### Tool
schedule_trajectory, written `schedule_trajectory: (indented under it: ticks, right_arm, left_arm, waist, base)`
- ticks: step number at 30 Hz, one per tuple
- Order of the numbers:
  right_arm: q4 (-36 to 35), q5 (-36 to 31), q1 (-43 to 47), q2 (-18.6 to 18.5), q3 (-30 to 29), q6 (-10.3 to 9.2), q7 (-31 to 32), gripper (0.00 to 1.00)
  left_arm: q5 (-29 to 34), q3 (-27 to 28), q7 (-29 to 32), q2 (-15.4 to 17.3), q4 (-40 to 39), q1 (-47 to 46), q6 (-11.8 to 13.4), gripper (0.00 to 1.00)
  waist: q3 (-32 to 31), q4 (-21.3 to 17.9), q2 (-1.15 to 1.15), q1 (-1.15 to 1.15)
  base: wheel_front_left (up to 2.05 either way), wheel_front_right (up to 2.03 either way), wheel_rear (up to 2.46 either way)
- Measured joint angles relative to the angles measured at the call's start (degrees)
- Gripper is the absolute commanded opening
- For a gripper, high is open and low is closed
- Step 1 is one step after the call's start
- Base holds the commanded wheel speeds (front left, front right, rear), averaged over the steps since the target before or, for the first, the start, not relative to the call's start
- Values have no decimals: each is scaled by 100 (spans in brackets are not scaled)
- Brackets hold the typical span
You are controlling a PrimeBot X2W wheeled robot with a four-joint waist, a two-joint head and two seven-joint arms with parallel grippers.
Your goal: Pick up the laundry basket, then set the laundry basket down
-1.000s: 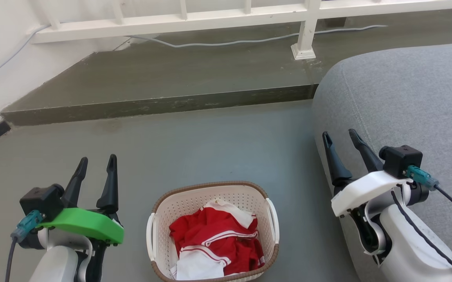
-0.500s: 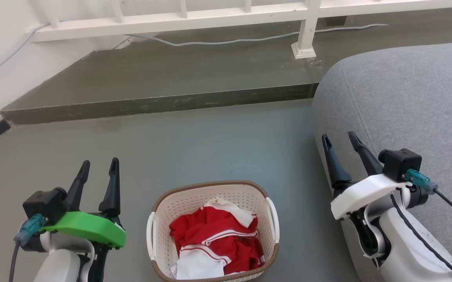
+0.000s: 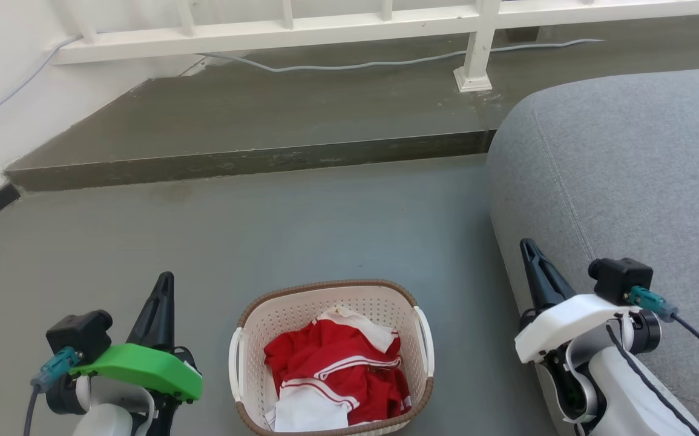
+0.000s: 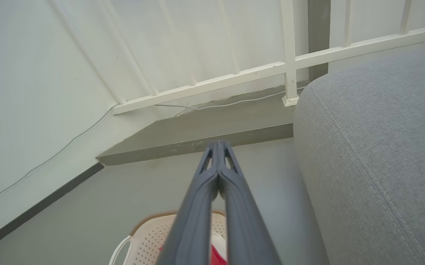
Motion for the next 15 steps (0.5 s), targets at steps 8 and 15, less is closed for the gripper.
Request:
schedule_trajectory:
  ticks: [8, 15]
  right_arm:
    - [-34, 613, 0, 52, -222, 75, 168, 0]
    - [-73, 1037, 10, 91, -452, 156, 312, 0]
  left_arm:
    - [-558, 154, 176, -30, 7, 0, -1, 0]
    - [-932, 272, 316, -65, 5, 0, -5, 0]
  waist:
    - [-19, 51, 0, 0]
    - [-31, 87, 0, 0]
  base:
    - [0, 0, 0]
    - [0, 0, 0]
